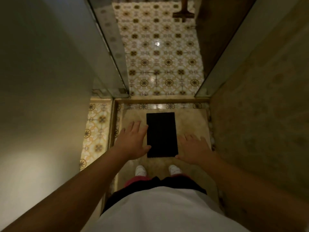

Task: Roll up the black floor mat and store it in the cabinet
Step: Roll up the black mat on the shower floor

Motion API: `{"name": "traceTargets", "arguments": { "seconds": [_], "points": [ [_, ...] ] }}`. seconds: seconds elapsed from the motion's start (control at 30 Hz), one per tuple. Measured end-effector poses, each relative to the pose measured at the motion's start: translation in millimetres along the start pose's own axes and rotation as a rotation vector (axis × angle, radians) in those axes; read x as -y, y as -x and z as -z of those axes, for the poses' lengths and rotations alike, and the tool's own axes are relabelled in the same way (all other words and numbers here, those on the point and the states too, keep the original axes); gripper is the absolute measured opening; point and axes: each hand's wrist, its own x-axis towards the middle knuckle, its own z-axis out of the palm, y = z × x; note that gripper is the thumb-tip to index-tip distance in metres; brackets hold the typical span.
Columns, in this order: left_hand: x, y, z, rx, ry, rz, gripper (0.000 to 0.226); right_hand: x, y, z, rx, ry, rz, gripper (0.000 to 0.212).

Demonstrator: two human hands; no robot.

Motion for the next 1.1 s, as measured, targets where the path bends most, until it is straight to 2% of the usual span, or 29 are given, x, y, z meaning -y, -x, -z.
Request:
{"name": "traceTargets", "arguments": {
  "seconds": [0.23,0.5,0.63,0.83,1.1],
  "points": [
    [15.7,-11.9,-15.6,0.058,-0.018,-0.059,0.09,19.8,-3.3,-12.8,-0.024,-0.066,-0.087,0.096],
    [22.6,-58.8,-88.0,0.097,0.016,0.003,0.086,5.8,-62.3,-75.6,0.042,-0.102,-0.004,0.103],
    [34.4,-115.8,-164.9,0.148,0.027,0.015,0.087,-16.7,-125.7,-141.0,0.058,-0.083,0.032,0.103],
    [57.0,-213.6,-303.4,0.159,0.072,0.016,0.091,-37.9,-221.1,-267.6,0.005,-0.104,0.013,0.086],
    [94.3,-341.8,-486.9,0.188,-0.187,-0.02,0.093,-50.5,-348.1,-433.6,0.017,-0.052,0.033,0.084]
  ]
}}
